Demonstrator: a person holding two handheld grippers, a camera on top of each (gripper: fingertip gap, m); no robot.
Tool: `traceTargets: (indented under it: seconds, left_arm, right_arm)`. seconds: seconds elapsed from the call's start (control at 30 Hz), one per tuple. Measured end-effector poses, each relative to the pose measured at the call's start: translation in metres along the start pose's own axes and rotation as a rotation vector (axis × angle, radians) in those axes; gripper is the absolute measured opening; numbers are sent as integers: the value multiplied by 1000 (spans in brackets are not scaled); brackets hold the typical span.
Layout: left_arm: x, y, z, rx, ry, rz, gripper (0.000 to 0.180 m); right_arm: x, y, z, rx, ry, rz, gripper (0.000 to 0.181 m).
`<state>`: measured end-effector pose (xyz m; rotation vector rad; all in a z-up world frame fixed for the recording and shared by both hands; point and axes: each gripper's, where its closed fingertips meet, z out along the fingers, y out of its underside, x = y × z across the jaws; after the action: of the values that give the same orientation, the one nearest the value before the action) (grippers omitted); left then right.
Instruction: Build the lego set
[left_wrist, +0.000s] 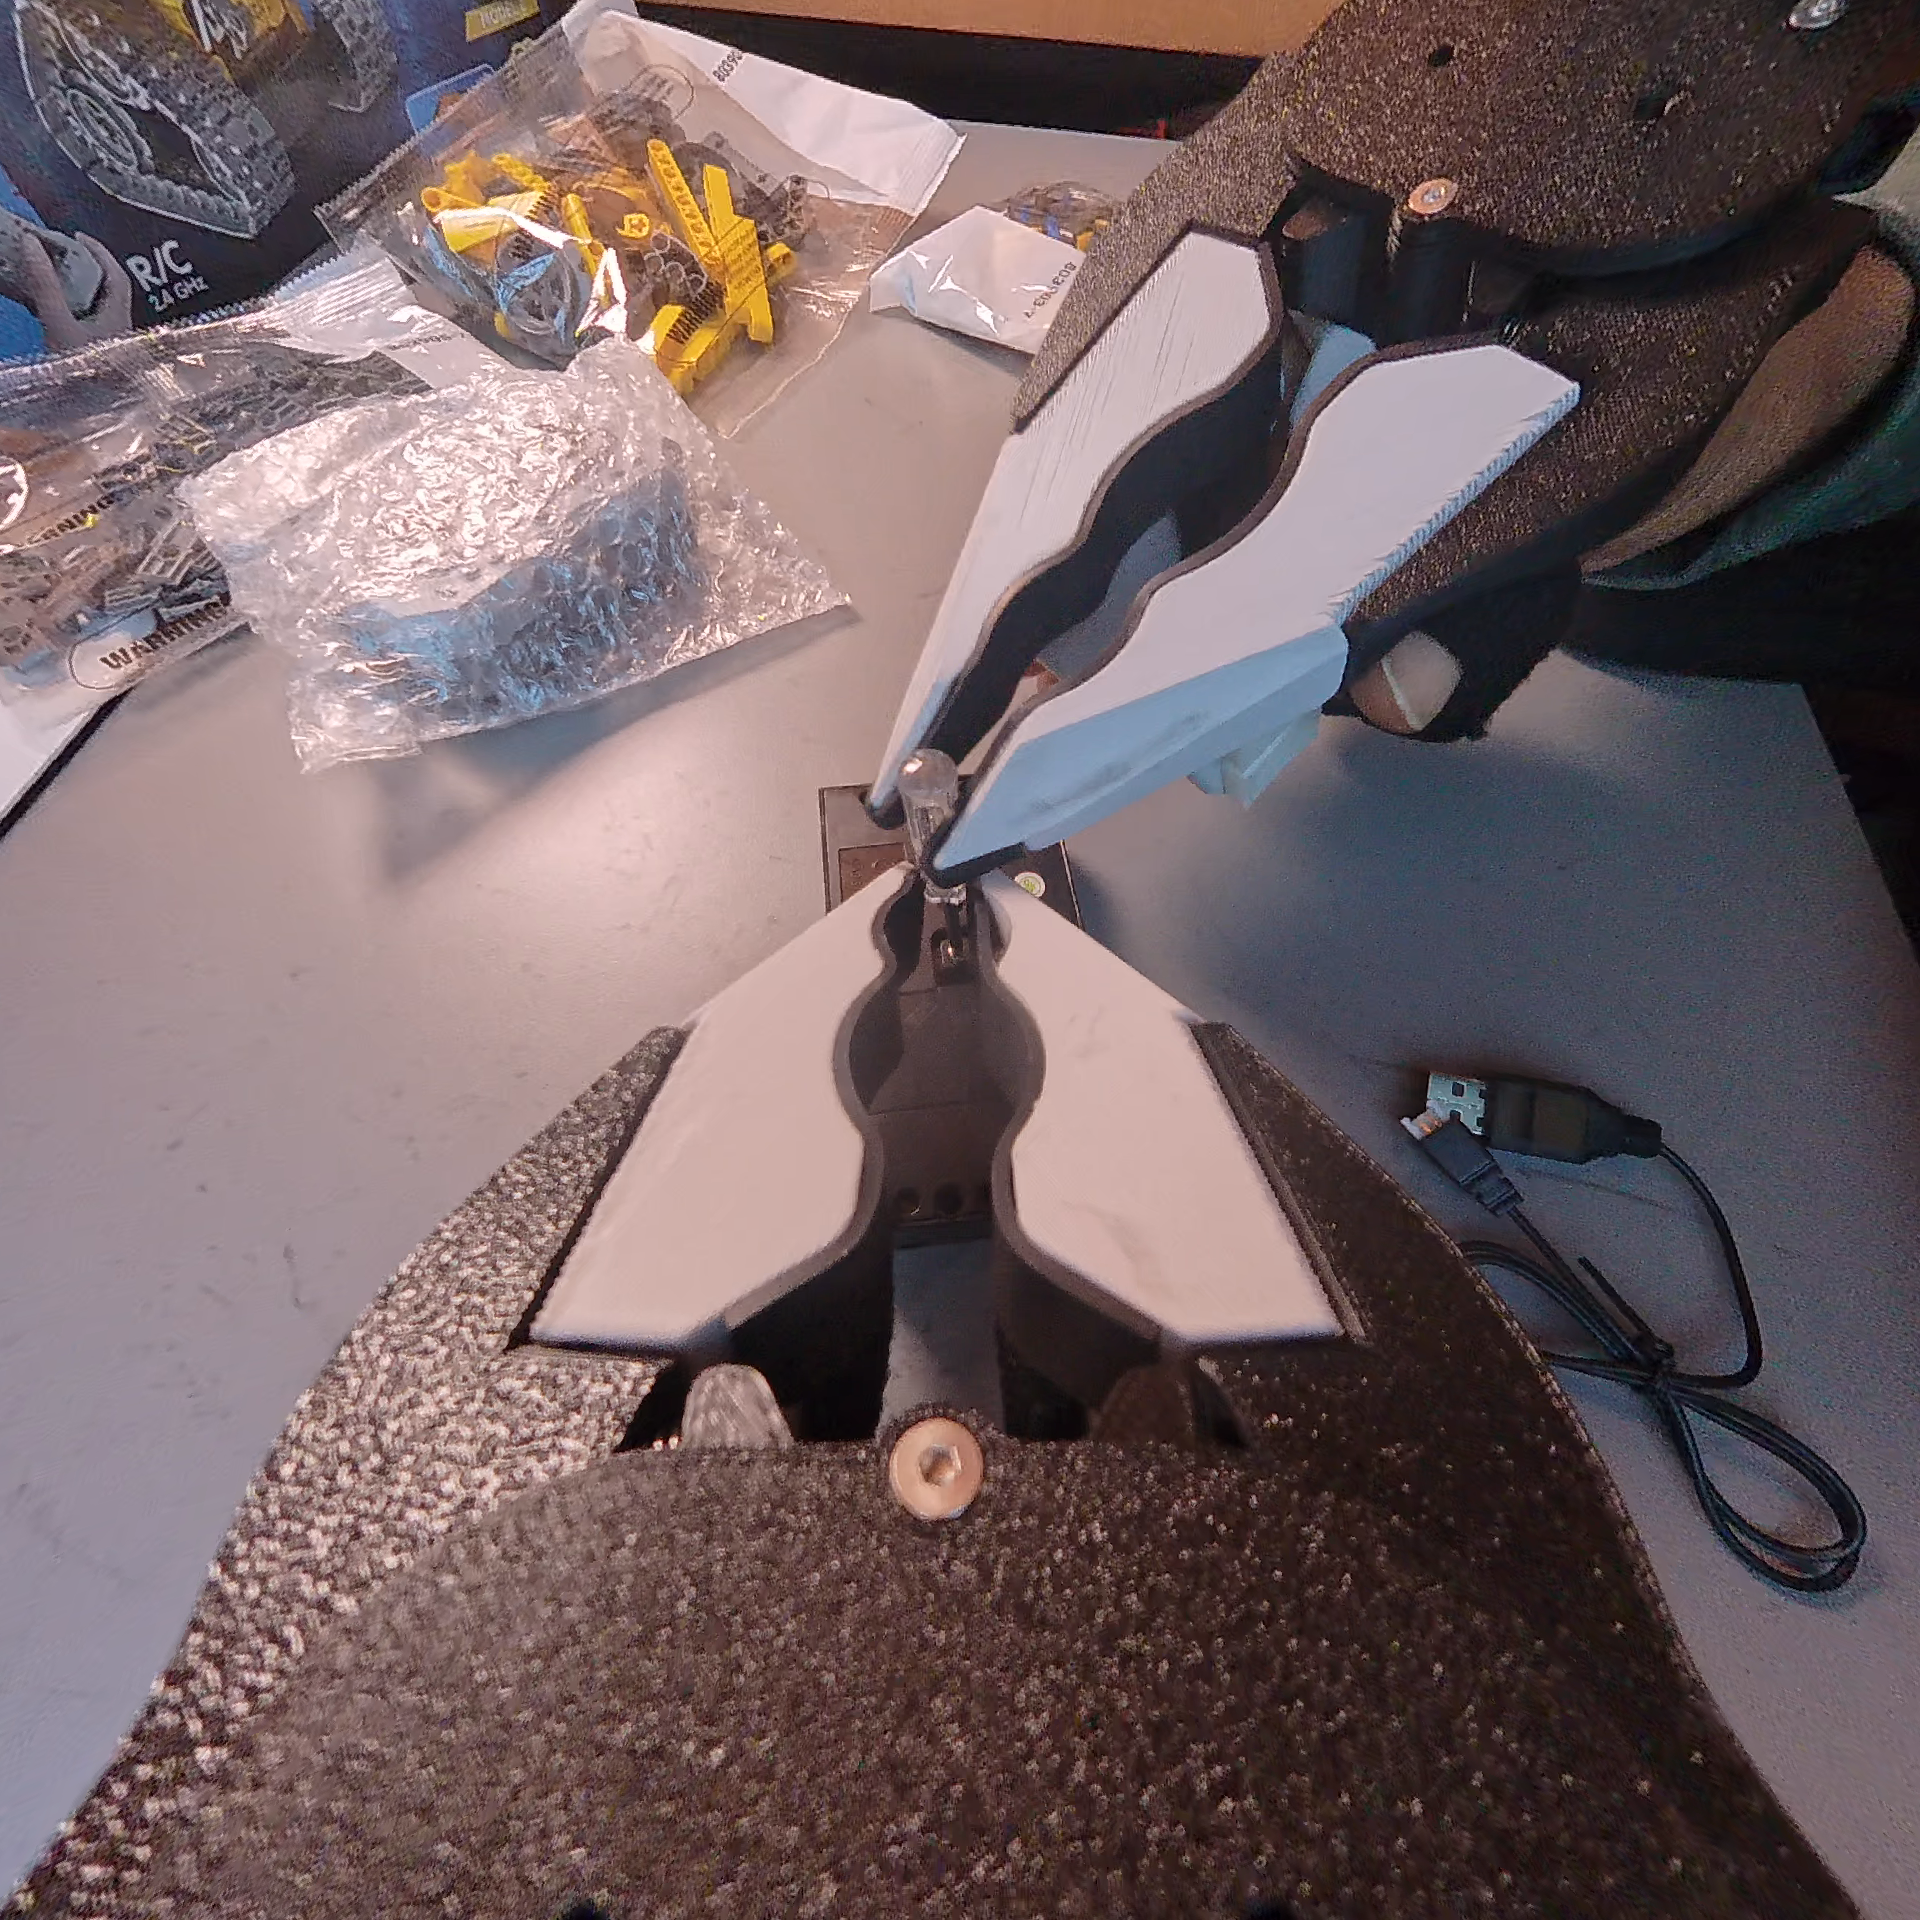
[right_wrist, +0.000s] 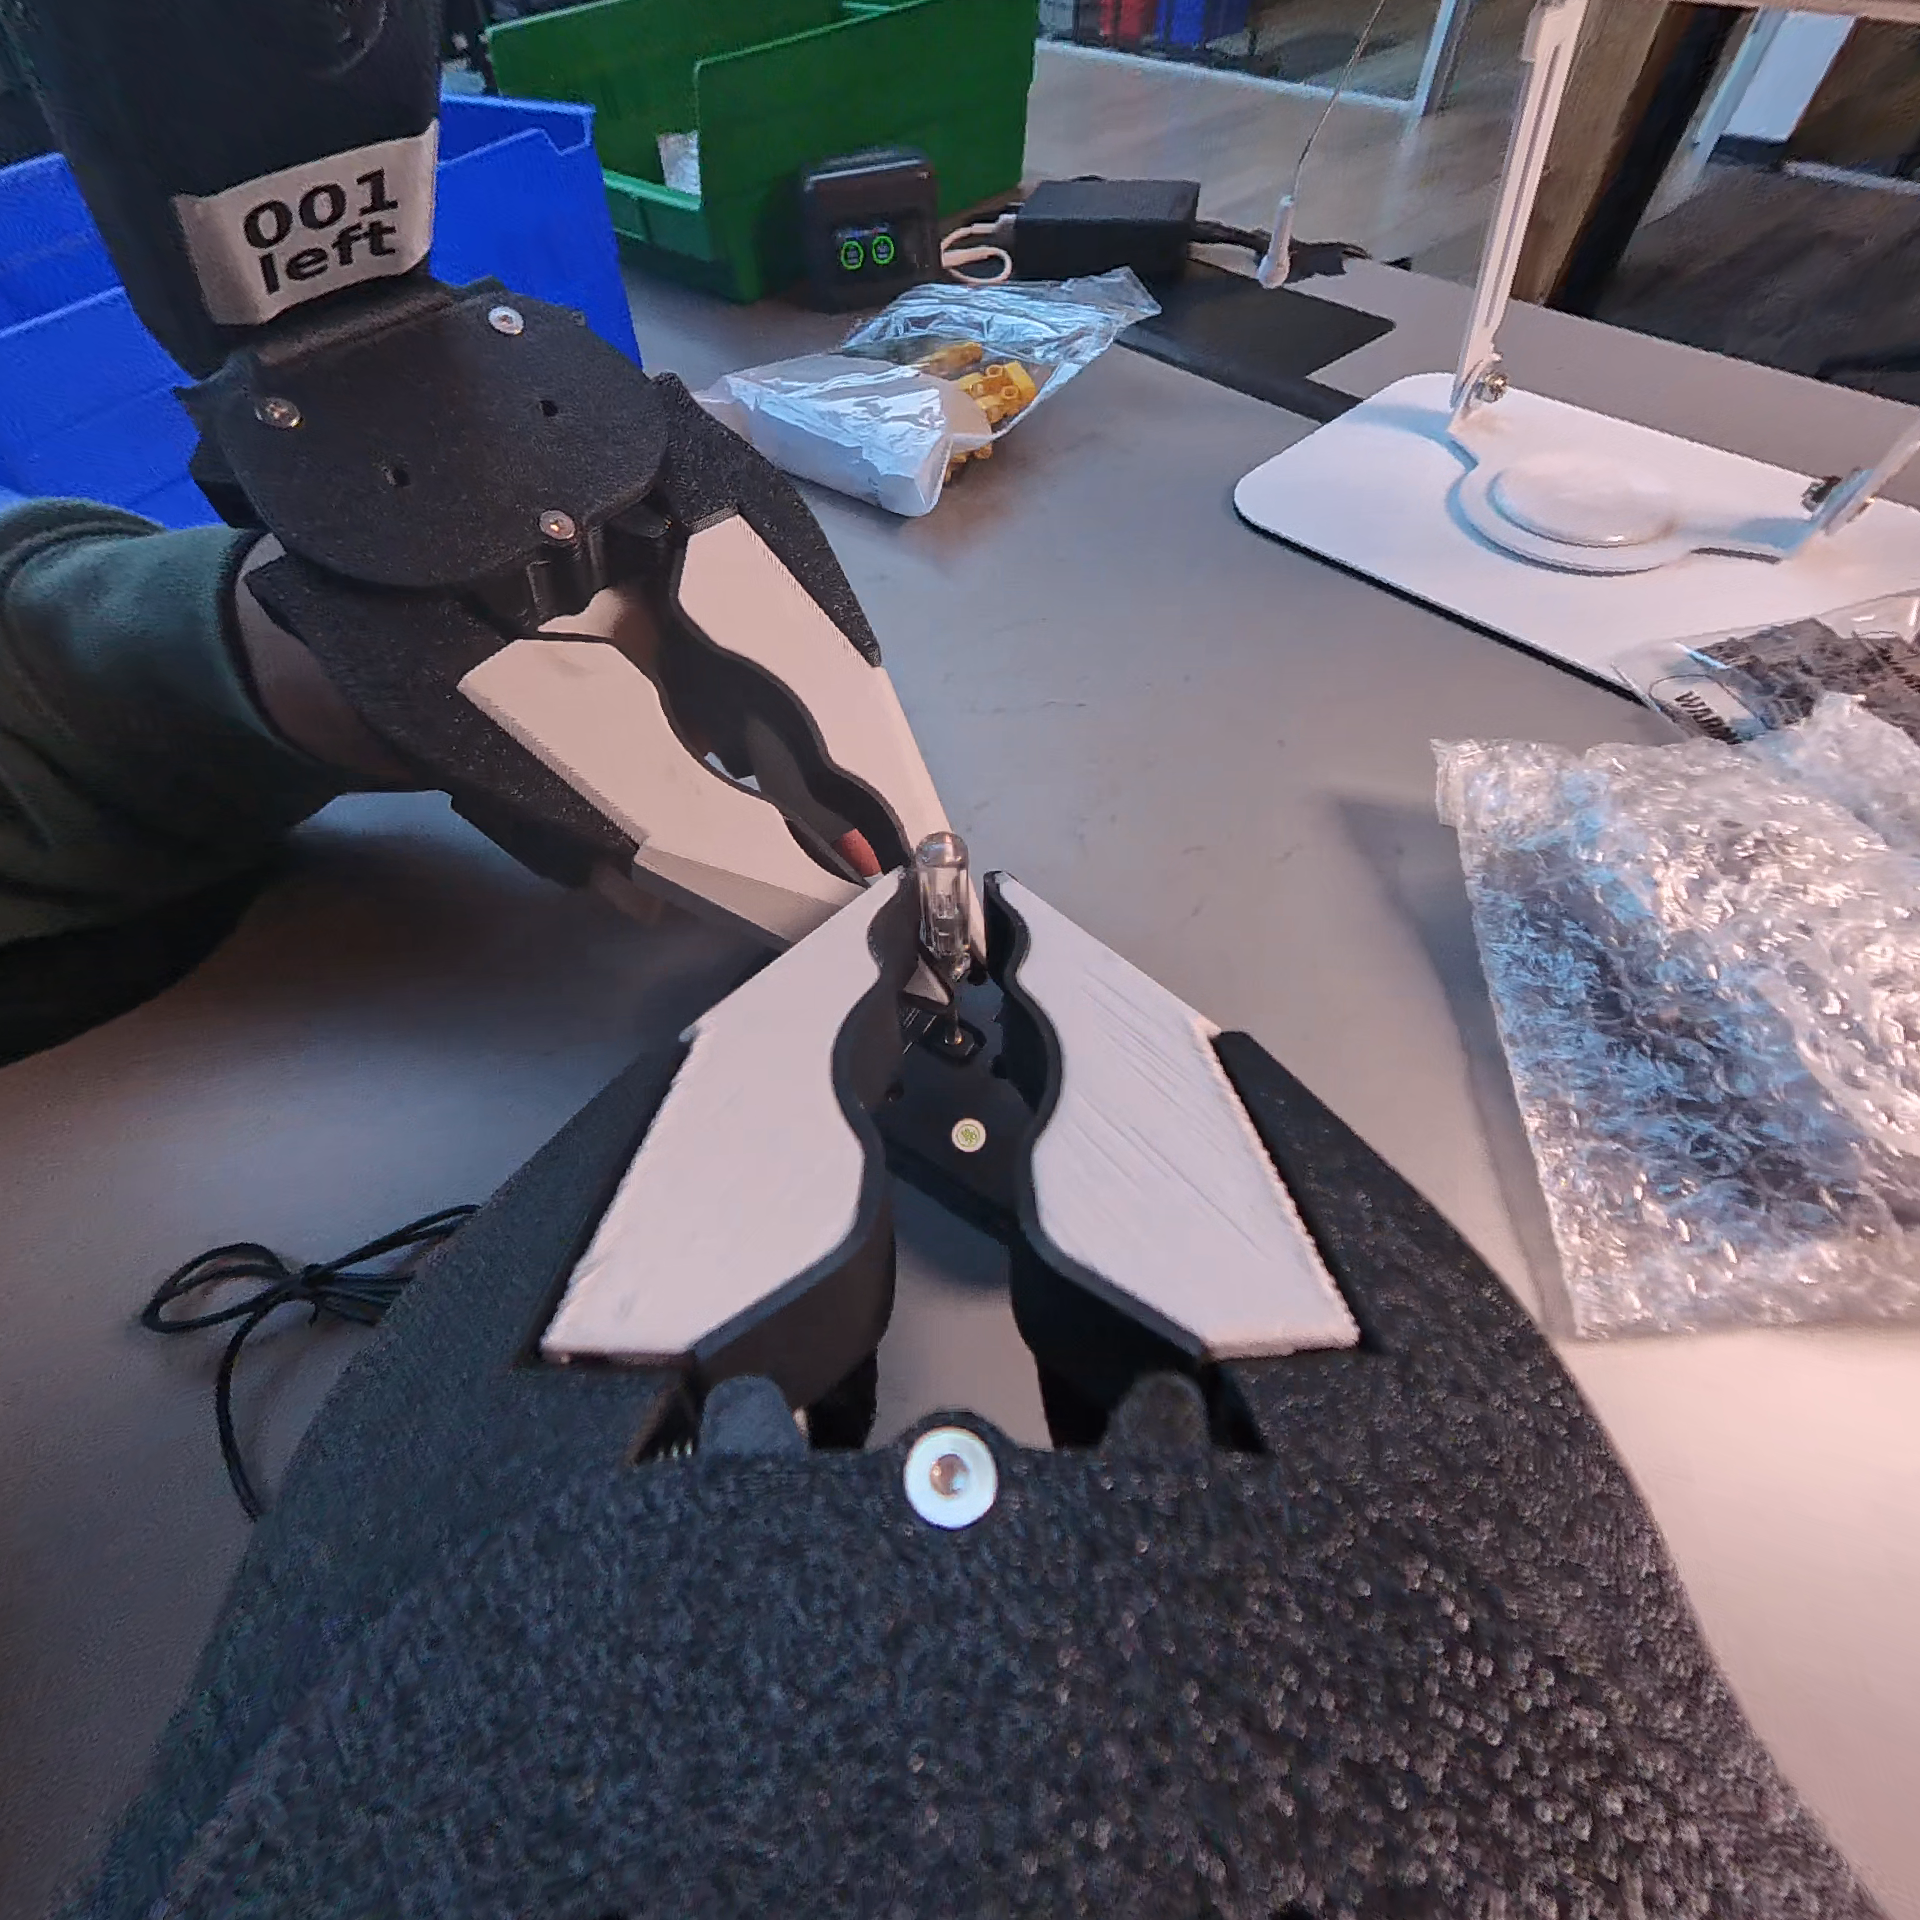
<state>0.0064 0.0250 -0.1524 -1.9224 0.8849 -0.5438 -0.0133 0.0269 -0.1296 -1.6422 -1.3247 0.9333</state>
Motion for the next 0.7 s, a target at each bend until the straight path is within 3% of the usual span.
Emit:
traceTargets:
  seconds: [0.17, 0.4, 0.57, 0.7]
  left_arm:
    - [0, 1, -1, -4, -2, 4, 7]
    - [6, -3, -3, 18, 49, 1, 14]
    - [3, -3, -4, 25, 44, 6, 11]
    - [1, -2, -4, 30, 34, 18, 11]
  right_arm:
    - [-2, -1, 2, 8, -49, -46, 7]
    - [-11, 2, -5, 6, -559, -319, 7]
    - [-11, 2, -4, -54, -839, -328, 7]
    - [-10, 2, -2, -75, -930, -289, 7]
